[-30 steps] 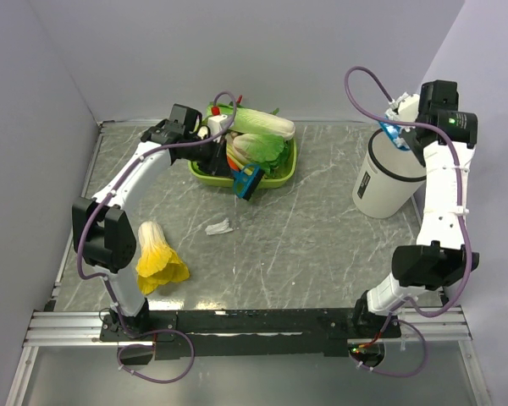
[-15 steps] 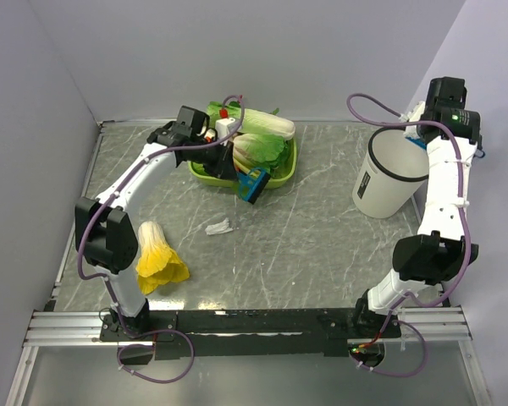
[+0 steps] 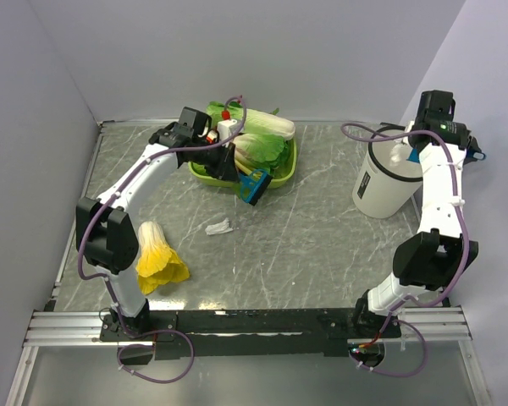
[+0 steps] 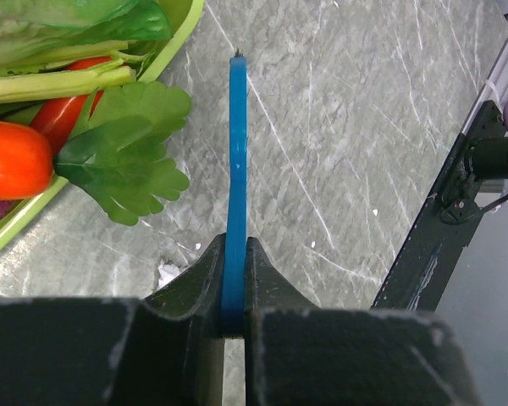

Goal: Sweep away the paper scraps from the table

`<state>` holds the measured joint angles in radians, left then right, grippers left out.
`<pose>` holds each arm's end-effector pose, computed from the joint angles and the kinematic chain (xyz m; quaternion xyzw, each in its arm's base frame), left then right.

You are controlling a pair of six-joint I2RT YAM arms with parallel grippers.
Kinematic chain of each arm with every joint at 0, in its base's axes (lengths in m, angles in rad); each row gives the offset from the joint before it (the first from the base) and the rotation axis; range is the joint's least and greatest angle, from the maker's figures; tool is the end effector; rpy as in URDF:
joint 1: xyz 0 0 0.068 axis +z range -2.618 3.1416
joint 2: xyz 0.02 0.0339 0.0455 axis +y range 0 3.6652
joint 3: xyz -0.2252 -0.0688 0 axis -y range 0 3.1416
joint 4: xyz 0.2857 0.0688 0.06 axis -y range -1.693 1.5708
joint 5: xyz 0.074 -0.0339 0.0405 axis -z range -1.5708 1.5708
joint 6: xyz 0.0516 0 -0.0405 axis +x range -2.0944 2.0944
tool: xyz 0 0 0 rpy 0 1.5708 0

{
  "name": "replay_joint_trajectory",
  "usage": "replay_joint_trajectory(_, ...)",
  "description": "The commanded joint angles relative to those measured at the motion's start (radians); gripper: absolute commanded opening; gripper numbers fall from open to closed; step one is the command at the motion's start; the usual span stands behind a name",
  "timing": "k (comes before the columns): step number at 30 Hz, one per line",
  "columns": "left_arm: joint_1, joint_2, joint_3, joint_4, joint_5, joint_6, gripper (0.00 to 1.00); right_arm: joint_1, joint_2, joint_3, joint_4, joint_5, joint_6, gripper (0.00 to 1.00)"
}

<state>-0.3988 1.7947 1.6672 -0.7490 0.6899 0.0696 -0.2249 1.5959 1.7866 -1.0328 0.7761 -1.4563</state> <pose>0.3870 -0.1987 0.2688 0.3173 0.8341 -0.3661 0.2637 0.3513 -0.1174 0.3690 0.3894 -0.7839 0.4816 0.0434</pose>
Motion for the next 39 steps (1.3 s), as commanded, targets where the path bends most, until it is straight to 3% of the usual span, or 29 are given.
replay_joint_trajectory(1, -0.002, -0.035, 0.008, 0.013, 0.013, 0.019, 0.01, -0.013, -0.028, 0.073, -0.053, 0.034, 0.042, 0.00)
replay_joint_trajectory(9, -0.002, -0.029, 0.026, 0.005, -0.001, 0.022, 0.01, -0.017, -0.094, -0.024, 0.077, 0.015, 0.031, 0.00)
replay_joint_trajectory(17, 0.000, -0.081, 0.039, -0.023, -0.059, 0.052, 0.01, 0.051, -0.039, 0.206, -0.068, -0.168, 0.333, 0.00)
replay_joint_trajectory(24, 0.096, -0.115, 0.149, -0.050, -0.157, 0.001, 0.01, 0.264, -0.016, 0.306, -0.090, -0.342, 0.589, 0.00)
replay_joint_trajectory(27, 0.147, -0.148, 0.158, -0.069, -0.300, 0.013, 0.01, 0.387, -0.020, 0.320, -0.151, -0.510, 0.718, 0.00)
replay_joint_trajectory(29, 0.182, -0.173, 0.152, -0.073, -0.390, 0.030, 0.01, 0.459, -0.034, 0.291, -0.171, -0.650, 0.812, 0.00)
replay_joint_trajectory(31, 0.236, -0.210, 0.128, -0.076, -0.461, 0.042, 0.01, 0.513, -0.071, 0.243, -0.178, -0.893, 0.864, 0.00)
replay_joint_trajectory(34, 0.305, -0.250, 0.092, -0.087, -0.619, 0.067, 0.01, 0.561, -0.161, -0.014, -0.110, -1.099, 0.873, 0.00)
replay_joint_trajectory(39, 0.504, -0.313, 0.009, -0.088, -0.829, 0.016, 0.01, 0.671, -0.206, -0.245, -0.124, -1.144, 0.872, 0.00)
